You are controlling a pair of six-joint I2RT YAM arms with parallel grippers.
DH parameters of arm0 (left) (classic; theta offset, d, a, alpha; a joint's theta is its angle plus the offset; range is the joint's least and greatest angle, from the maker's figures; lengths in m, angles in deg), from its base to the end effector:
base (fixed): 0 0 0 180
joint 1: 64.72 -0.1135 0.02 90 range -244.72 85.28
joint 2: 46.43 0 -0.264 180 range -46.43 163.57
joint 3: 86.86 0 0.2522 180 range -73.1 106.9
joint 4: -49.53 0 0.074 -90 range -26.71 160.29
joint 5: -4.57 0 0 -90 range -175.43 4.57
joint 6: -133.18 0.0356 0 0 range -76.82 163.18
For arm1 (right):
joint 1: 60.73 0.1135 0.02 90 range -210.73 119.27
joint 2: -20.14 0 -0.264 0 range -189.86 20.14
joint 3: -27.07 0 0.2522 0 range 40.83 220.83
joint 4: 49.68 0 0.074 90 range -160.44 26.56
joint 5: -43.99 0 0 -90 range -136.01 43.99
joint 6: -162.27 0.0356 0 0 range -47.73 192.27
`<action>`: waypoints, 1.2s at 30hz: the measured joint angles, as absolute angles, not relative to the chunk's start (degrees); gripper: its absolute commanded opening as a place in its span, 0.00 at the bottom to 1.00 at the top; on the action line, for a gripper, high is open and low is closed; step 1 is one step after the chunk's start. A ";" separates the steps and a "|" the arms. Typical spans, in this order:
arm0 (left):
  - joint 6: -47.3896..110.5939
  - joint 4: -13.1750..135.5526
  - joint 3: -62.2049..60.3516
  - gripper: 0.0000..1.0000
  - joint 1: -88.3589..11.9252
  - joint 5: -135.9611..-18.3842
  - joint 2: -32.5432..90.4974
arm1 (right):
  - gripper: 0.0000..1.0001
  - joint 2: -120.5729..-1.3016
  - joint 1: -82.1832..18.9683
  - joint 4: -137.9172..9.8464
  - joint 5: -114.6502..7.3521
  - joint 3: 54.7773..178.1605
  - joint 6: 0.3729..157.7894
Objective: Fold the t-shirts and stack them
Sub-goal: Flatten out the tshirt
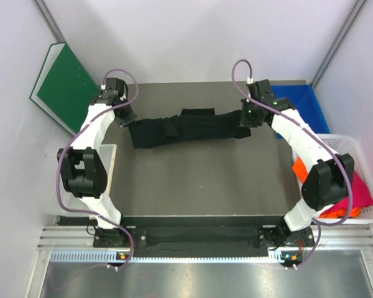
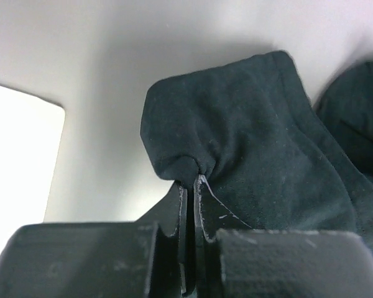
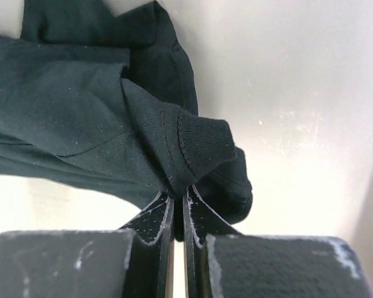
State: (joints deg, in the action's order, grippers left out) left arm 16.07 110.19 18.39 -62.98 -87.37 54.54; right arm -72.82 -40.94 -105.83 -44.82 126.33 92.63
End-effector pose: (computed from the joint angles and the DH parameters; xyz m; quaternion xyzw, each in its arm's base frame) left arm 0.3823 -0.0104 0.3002 -0.2150 0.9327 -0.0563 0.2841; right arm 0.3343 0.1195 0.3211 0.0082 0.9392 0.1087 0.3257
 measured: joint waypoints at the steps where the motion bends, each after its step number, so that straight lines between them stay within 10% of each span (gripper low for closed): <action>1: 15.54 110.21 18.10 0.00 -62.69 -87.13 54.56 | 0.00 -72.69 -41.23 -106.29 -44.86 125.93 92.41; 5: 11.46 111.96 14.04 0.11 -62.67 -85.77 54.63 | 0.00 -74.07 -42.12 -109.31 -47.35 120.21 92.21; 6: 10.17 112.83 12.27 0.26 -62.67 -85.47 54.63 | 0.00 -74.79 -42.12 -110.42 -47.90 118.85 92.21; 8: 8.37 114.25 8.40 0.98 -62.67 -85.29 54.54 | 0.04 -76.30 -42.12 -113.15 -50.32 115.36 91.88; 10: 6.69 116.02 4.66 0.99 -62.87 -86.95 54.39 | 0.22 -76.65 -42.32 -117.18 -51.46 112.38 90.90; 13: 4.99 117.20 1.67 0.99 -62.72 -89.05 52.13 | 0.84 -76.32 -43.26 -121.74 -53.28 111.73 89.33; 16: 5.51 115.74 2.91 0.99 -59.00 -90.32 48.53 | 1.00 -74.25 -43.85 -122.53 -54.57 112.80 87.49; 30: 11.81 114.36 32.68 0.99 -33.84 -90.45 75.22 | 0.96 -91.82 -51.61 -110.27 -62.67 126.37 83.91; 36: 12.13 118.38 34.04 0.99 -34.65 -91.17 79.98 | 0.58 -104.91 -50.95 -108.50 -68.86 140.05 84.74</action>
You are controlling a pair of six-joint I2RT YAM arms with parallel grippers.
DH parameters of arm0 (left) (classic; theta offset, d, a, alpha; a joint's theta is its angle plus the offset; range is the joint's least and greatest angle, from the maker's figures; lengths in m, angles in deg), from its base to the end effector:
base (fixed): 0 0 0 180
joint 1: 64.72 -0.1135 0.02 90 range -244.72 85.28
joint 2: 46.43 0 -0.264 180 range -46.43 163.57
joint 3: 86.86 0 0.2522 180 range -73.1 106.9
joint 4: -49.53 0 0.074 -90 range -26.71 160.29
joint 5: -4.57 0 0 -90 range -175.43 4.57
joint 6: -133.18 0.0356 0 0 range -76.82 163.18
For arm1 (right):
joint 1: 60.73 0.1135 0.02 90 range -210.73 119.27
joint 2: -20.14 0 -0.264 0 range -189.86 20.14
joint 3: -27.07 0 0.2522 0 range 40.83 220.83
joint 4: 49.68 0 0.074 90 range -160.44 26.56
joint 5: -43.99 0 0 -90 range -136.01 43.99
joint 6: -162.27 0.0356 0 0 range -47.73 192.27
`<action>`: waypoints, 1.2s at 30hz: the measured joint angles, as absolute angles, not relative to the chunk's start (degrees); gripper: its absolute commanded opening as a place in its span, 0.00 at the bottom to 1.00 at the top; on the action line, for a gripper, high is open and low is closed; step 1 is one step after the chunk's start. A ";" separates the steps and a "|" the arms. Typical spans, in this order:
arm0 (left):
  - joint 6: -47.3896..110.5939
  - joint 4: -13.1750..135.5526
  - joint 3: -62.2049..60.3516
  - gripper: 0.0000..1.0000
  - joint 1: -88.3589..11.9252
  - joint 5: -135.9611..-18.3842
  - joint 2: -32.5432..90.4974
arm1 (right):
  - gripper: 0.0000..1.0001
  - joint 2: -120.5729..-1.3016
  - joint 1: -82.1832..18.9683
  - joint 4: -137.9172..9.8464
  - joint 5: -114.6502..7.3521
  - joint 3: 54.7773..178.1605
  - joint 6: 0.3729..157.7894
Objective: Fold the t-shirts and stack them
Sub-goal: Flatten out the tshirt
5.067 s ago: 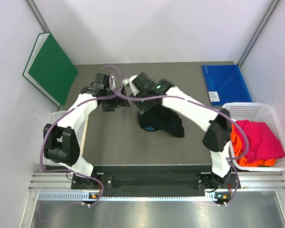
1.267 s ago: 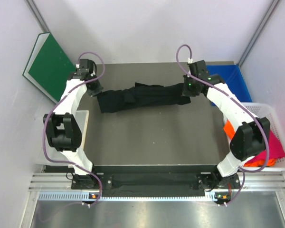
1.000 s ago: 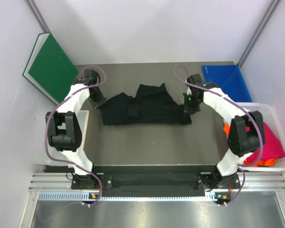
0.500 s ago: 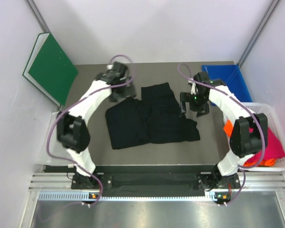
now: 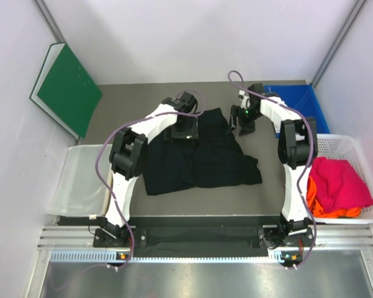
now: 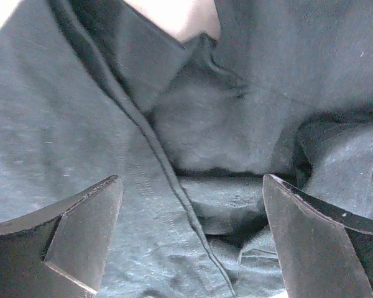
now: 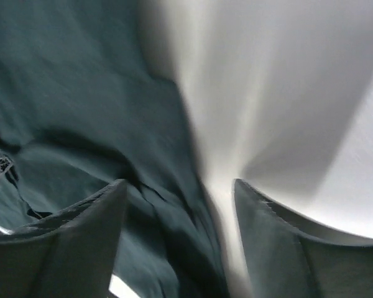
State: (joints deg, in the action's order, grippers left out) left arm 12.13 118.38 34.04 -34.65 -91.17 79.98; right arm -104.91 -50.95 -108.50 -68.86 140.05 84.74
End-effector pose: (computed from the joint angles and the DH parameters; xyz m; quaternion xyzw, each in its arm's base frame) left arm 0.3975 -0.2260 0.1964 -0.0153 0.9894 -0.0264 0.1422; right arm 0.4443 0.0906 0.1760 -0.0102 0.9671 0.2231 0.1220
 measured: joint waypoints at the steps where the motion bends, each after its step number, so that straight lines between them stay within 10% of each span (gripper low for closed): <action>1: 12.24 118.95 34.91 0.99 -34.74 -91.54 80.20 | 0.33 -106.27 -50.41 -108.50 -69.43 142.04 84.67; 4: 12.18 119.67 37.18 0.82 -34.94 -93.07 80.66 | 0.03 -109.68 -48.64 -109.22 -70.54 146.02 83.73; 5: 12.16 119.78 37.27 0.55 -34.94 -93.23 80.68 | 0.01 -110.48 -48.02 -109.61 -70.78 146.39 83.82; 6: 11.81 120.09 37.31 0.01 -34.94 -93.51 80.85 | 0.00 -110.90 -47.65 -110.16 -70.76 146.35 83.66; 17: 8.77 124.70 35.83 0.00 -37.14 -99.94 83.83 | 0.00 -104.10 -47.39 -110.47 -66.63 138.96 83.77; 19: 8.92 124.11 33.66 0.43 -39.11 -99.80 82.38 | 0.00 -102.48 -47.39 -110.07 -65.56 138.96 83.75; 22: 10.06 123.69 31.65 0.66 -41.73 -99.59 80.40 | 0.00 -100.71 -47.39 -109.61 -64.82 139.18 83.34; 29: 10.39 121.86 30.25 0.84 -42.24 -97.82 79.67 | 0.00 -101.22 -47.39 -109.46 -65.08 139.42 83.23; 34: 10.71 120.50 29.82 0.68 -41.65 -95.43 79.70 | 0.00 -102.09 -47.39 -109.39 -65.60 139.51 83.23; 35: 10.82 120.13 29.82 0.53 -41.62 -94.97 79.72 | 0.00 -102.38 -47.39 -109.35 -65.76 139.51 83.23; 36: 11.00 119.96 29.84 0.05 -41.60 -94.36 79.74 | 0.00 -102.75 -47.39 -109.42 -65.93 139.51 83.23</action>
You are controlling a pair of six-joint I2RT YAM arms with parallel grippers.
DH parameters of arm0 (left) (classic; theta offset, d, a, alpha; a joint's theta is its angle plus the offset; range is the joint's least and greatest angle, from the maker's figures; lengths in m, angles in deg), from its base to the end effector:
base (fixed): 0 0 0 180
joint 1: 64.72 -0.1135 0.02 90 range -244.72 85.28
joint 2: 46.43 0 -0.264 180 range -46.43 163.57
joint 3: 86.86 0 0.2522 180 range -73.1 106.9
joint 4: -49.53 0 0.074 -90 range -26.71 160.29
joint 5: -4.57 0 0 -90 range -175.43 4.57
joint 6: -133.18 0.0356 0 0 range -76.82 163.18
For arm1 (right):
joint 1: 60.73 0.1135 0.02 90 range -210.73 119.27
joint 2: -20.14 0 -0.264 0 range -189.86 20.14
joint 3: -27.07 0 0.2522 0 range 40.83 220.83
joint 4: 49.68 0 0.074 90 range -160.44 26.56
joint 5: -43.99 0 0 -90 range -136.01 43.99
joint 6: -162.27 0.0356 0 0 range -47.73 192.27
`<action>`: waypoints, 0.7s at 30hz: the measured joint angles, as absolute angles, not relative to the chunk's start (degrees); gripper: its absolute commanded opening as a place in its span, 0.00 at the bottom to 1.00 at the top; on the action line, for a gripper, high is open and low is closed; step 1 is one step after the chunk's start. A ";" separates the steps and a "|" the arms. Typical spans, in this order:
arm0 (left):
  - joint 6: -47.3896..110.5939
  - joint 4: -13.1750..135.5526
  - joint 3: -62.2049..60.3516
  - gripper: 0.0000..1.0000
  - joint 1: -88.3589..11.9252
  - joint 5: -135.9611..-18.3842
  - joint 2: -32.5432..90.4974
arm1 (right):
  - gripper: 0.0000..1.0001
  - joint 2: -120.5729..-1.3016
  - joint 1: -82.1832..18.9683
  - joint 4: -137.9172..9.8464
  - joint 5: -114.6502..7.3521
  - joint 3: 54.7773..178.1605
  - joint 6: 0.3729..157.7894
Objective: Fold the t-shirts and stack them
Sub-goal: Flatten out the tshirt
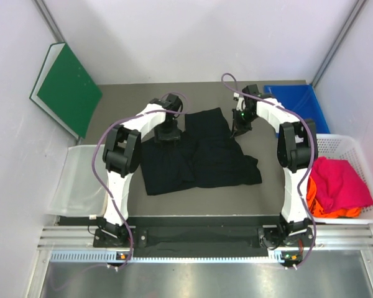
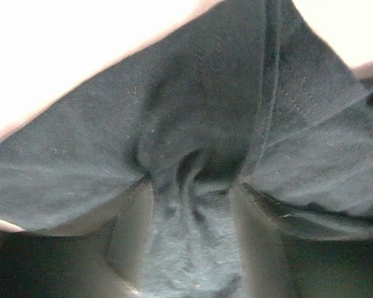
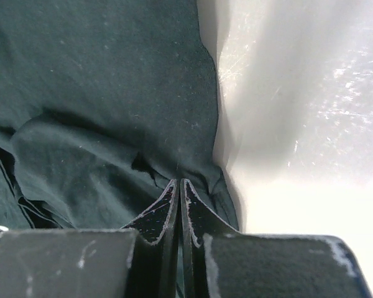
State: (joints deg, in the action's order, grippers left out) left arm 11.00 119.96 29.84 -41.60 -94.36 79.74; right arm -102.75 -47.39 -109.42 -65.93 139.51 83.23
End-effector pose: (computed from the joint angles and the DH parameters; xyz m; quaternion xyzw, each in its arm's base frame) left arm 0.4102 -0.1691 0.1776 -0.0853 0.9895 0.0280 0.1137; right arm 0.4329 0.1151 0.1883 -0.0499 0.9694 0.2022 0.1298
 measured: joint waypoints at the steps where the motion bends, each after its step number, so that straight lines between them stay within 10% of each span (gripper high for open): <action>1: 11.19 119.89 29.88 0.00 -41.60 -93.90 79.85 | 0.00 -103.12 -47.39 -109.44 -66.17 139.51 83.23; 8: 11.78 121.57 31.96 0.00 -41.67 -95.32 80.96 | 0.00 -106.16 -47.26 -110.14 -66.91 139.64 83.21; 15: 11.87 122.10 32.00 0.00 -43.44 -97.38 77.90 | 0.69 -106.24 -47.17 -110.60 -66.67 141.13 83.01; 21: 11.83 122.40 31.94 0.00 -45.21 -98.62 74.12 | 0.70 -104.71 -47.00 -109.22 -66.78 139.38 82.64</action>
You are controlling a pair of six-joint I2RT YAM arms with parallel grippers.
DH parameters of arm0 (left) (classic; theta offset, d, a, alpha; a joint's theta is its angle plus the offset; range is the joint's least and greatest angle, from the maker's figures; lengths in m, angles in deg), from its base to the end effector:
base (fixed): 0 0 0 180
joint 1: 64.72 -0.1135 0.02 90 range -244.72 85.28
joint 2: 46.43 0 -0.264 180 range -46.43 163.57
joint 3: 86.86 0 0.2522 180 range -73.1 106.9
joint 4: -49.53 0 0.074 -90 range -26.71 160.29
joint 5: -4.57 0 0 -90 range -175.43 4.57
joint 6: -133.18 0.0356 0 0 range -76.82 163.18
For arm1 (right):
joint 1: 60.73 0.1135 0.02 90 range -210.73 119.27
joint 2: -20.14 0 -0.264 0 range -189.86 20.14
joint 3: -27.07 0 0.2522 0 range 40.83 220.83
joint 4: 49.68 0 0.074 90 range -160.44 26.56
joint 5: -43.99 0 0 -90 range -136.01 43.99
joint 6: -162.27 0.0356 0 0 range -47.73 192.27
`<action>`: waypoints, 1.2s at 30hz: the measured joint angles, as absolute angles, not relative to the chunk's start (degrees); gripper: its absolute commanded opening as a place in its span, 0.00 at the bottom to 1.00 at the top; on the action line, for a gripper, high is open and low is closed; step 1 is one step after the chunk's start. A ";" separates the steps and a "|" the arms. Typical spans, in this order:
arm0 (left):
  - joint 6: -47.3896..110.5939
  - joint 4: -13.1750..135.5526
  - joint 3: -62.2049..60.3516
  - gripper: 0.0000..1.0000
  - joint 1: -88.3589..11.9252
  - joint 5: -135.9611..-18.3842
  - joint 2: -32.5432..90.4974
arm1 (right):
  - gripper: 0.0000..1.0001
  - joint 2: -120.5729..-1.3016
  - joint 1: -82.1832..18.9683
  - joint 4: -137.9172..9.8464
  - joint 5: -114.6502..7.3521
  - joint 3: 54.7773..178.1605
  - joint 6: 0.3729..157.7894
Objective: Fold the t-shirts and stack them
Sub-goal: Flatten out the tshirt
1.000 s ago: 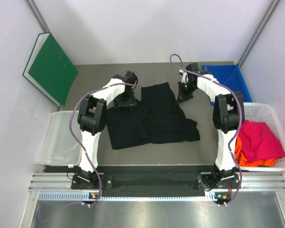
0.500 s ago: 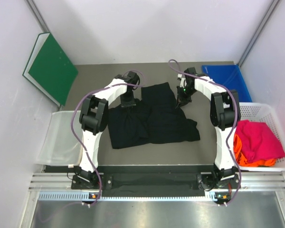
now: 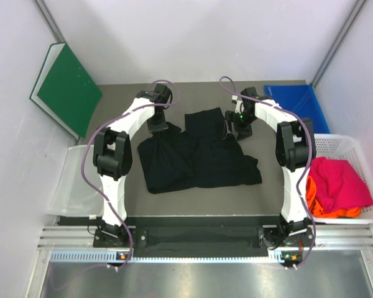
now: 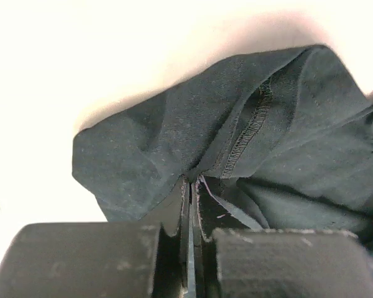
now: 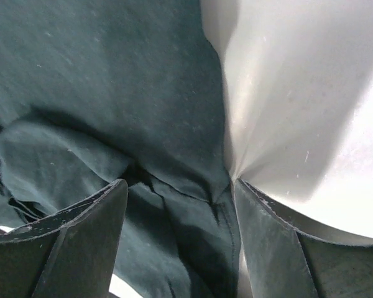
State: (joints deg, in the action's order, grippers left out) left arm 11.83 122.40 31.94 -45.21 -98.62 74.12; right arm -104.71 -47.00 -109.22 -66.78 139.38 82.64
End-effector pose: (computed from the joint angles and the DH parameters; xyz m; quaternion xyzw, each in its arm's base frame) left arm 0.4128 -0.1377 0.2284 -0.1168 0.9776 0.0457 0.1689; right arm 0.4342 0.1191 0.1733 -0.0565 0.9704 0.2061 0.1126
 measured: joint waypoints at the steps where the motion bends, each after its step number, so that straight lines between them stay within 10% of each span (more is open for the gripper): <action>1: 11.81 122.38 31.74 0.00 -45.23 -98.62 73.99 | 0.70 -104.63 -47.00 -109.22 -66.74 139.01 82.44; 6: 11.63 122.49 30.23 0.00 -44.92 -98.65 73.97 | 0.63 -104.76 -47.02 -109.33 -67.20 138.85 82.03; 10: 11.57 122.49 30.23 0.00 -44.84 -99.26 73.95 | 0.00 -106.68 -47.02 -110.14 -68.93 140.69 81.22; 36: 9.18 122.10 10.98 0.00 -66.80 -104.66 57.27 | 0.00 -100.67 -55.59 -104.87 -57.45 141.82 85.04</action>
State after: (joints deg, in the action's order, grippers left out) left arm 9.18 122.10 10.98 -66.80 -104.66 57.27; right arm -100.67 -55.59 -104.87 -57.45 141.82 85.04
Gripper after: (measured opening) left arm 0.014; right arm 0.009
